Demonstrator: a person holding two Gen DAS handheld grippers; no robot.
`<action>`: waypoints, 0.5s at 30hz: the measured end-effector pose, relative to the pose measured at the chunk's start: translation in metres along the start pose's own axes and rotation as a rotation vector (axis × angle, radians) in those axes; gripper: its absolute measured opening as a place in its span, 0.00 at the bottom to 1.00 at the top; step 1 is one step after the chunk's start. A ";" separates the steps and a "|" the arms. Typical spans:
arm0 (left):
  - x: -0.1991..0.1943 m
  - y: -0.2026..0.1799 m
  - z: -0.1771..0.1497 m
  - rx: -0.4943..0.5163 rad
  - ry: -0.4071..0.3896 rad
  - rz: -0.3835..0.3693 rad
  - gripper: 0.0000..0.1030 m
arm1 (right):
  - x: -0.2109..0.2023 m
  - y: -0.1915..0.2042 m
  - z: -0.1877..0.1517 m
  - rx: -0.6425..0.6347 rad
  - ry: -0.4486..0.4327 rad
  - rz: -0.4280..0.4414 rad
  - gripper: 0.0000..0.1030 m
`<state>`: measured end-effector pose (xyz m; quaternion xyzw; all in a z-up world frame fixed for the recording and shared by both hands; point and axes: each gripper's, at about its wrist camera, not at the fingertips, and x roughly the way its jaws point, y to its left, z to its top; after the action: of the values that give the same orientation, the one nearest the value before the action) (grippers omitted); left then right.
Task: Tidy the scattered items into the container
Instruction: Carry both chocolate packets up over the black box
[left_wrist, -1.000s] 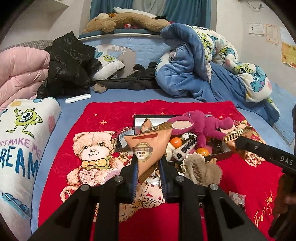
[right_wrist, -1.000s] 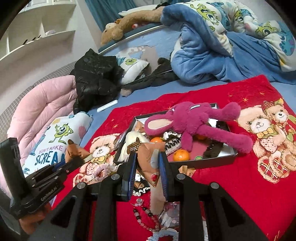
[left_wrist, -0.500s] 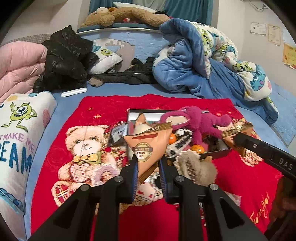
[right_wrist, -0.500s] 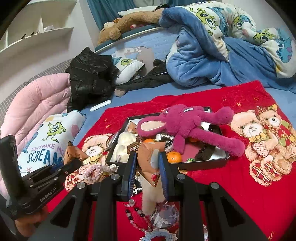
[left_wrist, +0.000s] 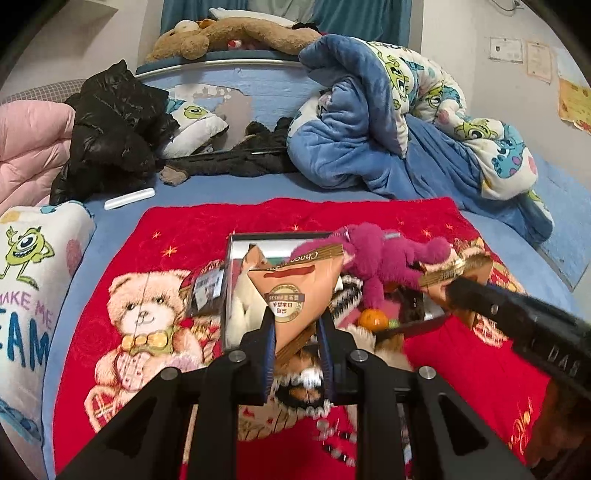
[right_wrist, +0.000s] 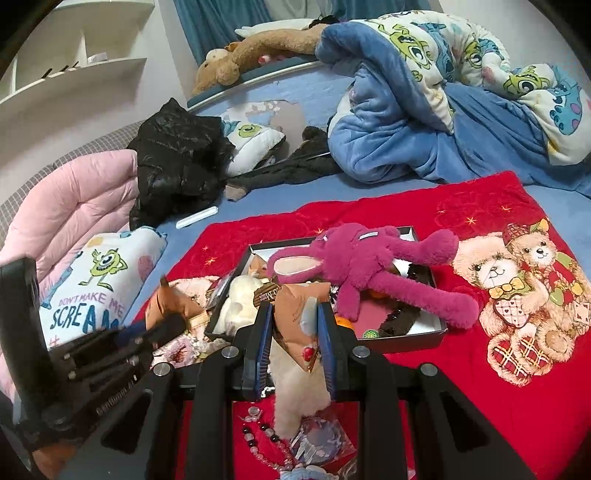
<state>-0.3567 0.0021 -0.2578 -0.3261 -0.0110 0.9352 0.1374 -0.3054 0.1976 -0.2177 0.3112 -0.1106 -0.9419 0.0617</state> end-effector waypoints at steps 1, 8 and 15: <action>0.004 0.000 0.003 -0.002 -0.003 -0.004 0.21 | 0.004 -0.002 0.002 0.003 -0.001 0.002 0.23; 0.046 -0.002 0.012 -0.046 0.012 -0.022 0.21 | 0.035 -0.021 0.012 0.034 0.001 0.011 0.23; 0.094 -0.006 0.014 -0.052 0.006 -0.049 0.21 | 0.078 -0.040 0.017 0.017 0.020 0.008 0.23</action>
<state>-0.4340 0.0338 -0.3025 -0.3318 -0.0427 0.9301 0.1516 -0.3798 0.2244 -0.2587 0.3205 -0.1191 -0.9376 0.0638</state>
